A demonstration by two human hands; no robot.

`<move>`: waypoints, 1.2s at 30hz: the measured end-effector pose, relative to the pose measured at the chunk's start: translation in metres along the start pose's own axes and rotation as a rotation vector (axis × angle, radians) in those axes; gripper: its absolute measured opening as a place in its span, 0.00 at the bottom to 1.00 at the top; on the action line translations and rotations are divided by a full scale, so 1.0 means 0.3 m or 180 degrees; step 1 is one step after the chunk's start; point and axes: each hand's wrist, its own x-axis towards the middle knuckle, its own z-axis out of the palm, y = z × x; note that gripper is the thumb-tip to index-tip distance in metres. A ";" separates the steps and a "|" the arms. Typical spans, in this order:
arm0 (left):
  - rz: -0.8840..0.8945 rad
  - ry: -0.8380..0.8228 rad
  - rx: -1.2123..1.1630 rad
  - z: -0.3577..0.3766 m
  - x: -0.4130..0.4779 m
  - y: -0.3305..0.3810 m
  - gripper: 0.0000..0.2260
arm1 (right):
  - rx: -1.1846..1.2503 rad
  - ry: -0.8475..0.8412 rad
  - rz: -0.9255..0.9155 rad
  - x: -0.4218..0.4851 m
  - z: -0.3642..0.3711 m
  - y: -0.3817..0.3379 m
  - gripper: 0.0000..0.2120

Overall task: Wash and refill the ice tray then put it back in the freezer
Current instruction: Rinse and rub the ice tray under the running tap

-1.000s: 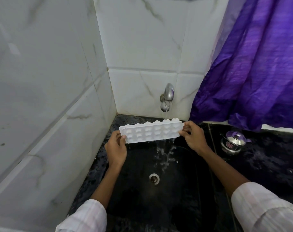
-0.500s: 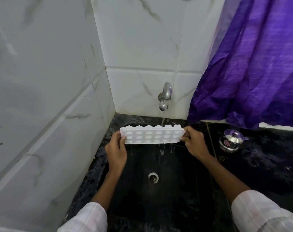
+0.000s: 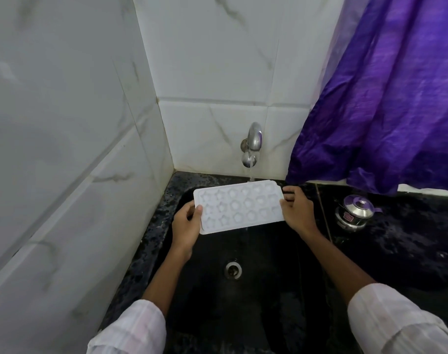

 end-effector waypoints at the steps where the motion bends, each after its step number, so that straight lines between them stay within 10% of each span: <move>1: -0.0145 -0.0014 -0.0205 0.006 0.004 0.007 0.08 | -0.0042 0.0006 -0.0038 0.009 0.003 -0.005 0.16; 13: -0.0458 0.0324 -0.0567 0.076 0.061 0.030 0.08 | -0.1471 -0.0304 -0.1544 0.060 0.107 -0.072 0.11; 36: -0.0481 0.0312 -0.0664 0.101 0.060 0.046 0.09 | -0.1984 -0.1047 -0.1786 0.159 0.115 -0.092 0.13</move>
